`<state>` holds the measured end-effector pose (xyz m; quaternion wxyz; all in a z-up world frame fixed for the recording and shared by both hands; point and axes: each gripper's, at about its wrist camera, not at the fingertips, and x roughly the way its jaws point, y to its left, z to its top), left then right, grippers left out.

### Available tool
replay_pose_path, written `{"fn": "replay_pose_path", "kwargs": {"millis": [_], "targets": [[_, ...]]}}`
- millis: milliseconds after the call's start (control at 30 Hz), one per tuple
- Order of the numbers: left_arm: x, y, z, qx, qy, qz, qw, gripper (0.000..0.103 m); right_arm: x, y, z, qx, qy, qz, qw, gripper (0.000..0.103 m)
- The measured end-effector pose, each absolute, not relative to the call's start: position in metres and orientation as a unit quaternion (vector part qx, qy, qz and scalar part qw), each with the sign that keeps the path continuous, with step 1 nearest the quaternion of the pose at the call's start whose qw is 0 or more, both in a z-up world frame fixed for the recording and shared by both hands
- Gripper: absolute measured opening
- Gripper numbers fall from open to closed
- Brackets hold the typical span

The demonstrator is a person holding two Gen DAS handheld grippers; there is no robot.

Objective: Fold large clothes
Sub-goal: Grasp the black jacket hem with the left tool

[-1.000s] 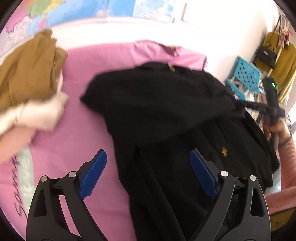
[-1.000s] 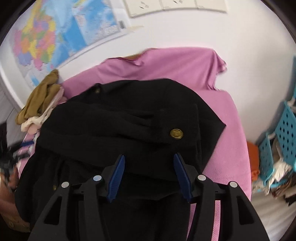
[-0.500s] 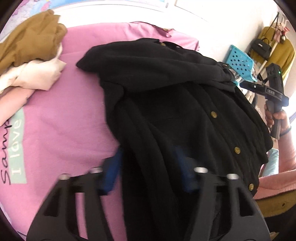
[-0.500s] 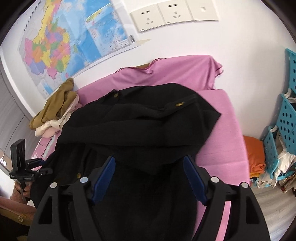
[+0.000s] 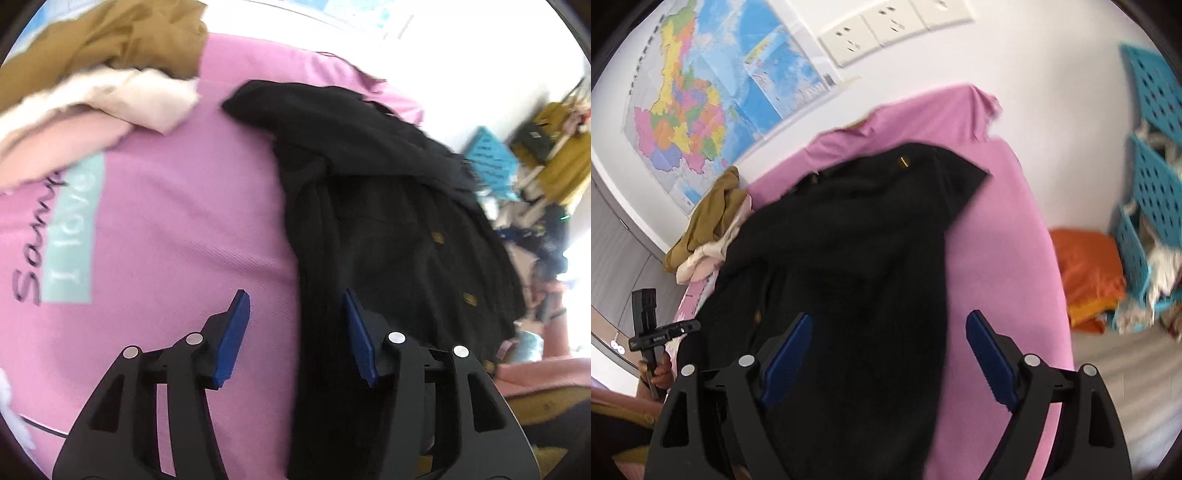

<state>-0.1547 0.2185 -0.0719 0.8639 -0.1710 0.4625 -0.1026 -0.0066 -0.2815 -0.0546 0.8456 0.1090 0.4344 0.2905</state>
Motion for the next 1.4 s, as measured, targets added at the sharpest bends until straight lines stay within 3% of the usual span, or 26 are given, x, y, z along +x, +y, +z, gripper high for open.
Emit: {"fn": "replay_pose_path", "kwargs": {"millis": [33,233,600,700,833,967,1000,1067,1100,1133,1167,1233,1333,1400], "targets": [[-0.158,0.219,-0.071,-0.175,0.461,-0.115,0.862,0.067,-0.012,-0.288,-0.061,0.123,0.441,0.294,0.839,0.084],[-0.174,0.201,-0.071,-0.189,0.458,-0.192,0.847,0.094,-0.044,-0.300,-0.077,0.148,0.452,0.314,0.822,0.090],[-0.181,0.182,-0.086,-0.198,0.481,-0.221,0.825,0.097,-0.078,-0.286,-0.081,0.135,0.444,0.369,0.805,0.092],[-0.182,0.173,-0.087,-0.199,0.480,-0.236,0.821,0.098,-0.076,-0.295,-0.081,0.166,0.435,0.381,0.798,0.084],[-0.176,0.168,-0.090,-0.195,0.483,-0.228,0.823,0.098,-0.073,-0.295,-0.085,0.162,0.446,0.363,0.802,0.082],[-0.174,0.165,-0.089,-0.185,0.486,-0.218,0.826,0.098,-0.082,-0.277,-0.082,0.104,0.435,0.350,0.823,0.090],[-0.174,0.161,-0.089,-0.176,0.488,-0.210,0.829,0.098,-0.084,-0.274,-0.082,0.090,0.431,0.344,0.829,0.088],[-0.175,0.154,-0.088,-0.162,0.490,-0.198,0.833,0.097,-0.086,-0.277,-0.084,0.092,0.432,0.328,0.835,0.069],[-0.175,0.151,-0.087,-0.152,0.491,-0.188,0.837,0.093,-0.084,-0.282,-0.085,0.106,0.436,0.328,0.831,0.047],[-0.176,0.150,-0.086,-0.141,0.492,-0.177,0.840,0.080,-0.084,-0.286,-0.087,0.123,0.438,0.335,0.825,0.036],[-0.176,0.151,-0.086,-0.135,0.494,-0.167,0.842,0.068,-0.085,-0.290,-0.087,0.142,0.435,0.345,0.819,0.031],[-0.175,0.159,-0.083,-0.160,0.495,-0.164,0.839,0.032,-0.088,-0.291,-0.082,0.163,0.428,0.367,0.810,0.020],[-0.178,0.172,-0.074,-0.192,0.480,-0.158,0.841,0.018,-0.087,-0.292,-0.073,0.199,0.411,0.387,0.801,0.015],[-0.181,0.179,-0.065,-0.212,0.465,-0.160,0.845,0.017,-0.084,-0.294,-0.067,0.229,0.400,0.396,0.794,0.014]]}}
